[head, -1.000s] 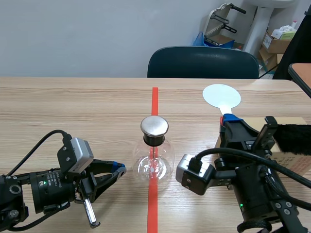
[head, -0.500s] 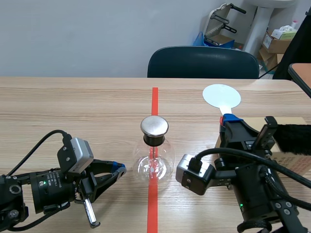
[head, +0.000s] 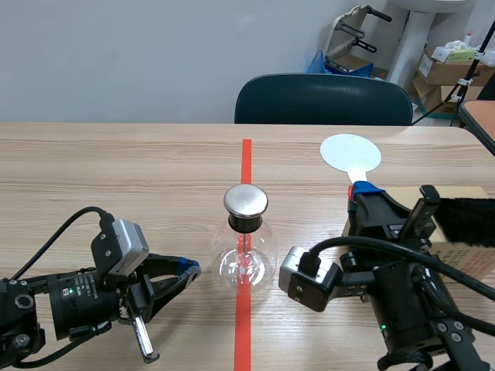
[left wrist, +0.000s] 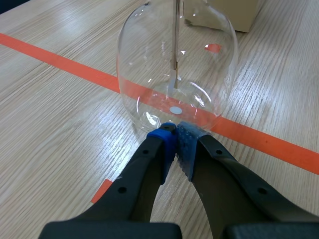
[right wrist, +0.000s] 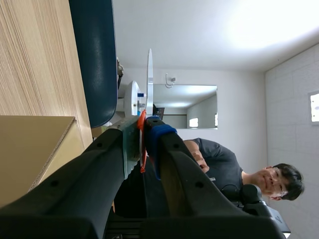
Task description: Do the electroscope experiment
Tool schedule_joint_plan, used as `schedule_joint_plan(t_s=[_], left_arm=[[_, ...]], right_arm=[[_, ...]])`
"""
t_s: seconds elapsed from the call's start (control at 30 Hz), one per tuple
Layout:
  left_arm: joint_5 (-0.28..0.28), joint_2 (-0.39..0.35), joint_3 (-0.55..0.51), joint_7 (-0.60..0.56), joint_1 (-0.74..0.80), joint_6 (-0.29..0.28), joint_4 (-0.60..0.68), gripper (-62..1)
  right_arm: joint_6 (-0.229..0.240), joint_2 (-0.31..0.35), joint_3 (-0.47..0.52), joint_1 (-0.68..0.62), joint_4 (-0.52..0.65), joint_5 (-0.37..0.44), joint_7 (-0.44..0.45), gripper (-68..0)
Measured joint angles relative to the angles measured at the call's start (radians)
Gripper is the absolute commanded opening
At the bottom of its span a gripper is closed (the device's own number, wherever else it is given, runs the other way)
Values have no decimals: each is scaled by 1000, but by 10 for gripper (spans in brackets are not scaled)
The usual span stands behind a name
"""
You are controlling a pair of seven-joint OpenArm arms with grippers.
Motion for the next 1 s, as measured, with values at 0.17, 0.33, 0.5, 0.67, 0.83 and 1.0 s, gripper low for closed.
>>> schedule_joint_plan(t_s=[0.17,0.33,0.5,0.67,0.83,1.0], left_arm=[[0,0,0,0,0,0,0,-582],[0,0,0,0,0,0,0,-582],[0,0,0,0,0,0,0,-582],[0,0,0,1,0,0,0,-582],[0,0,0,2,0,0,0,-582],[0,0,0,27,1,0,0,-582]], right_arm=[[0,0,0,0,0,0,0,-665],[0,0,0,0,0,0,0,-665],[0,0,0,0,0,0,-1,-665],[0,0,0,0,0,8,-24,-665],[0,0,0,0,0,11,-25,-665],[0,0,3,-4,0,11,68,-665]])
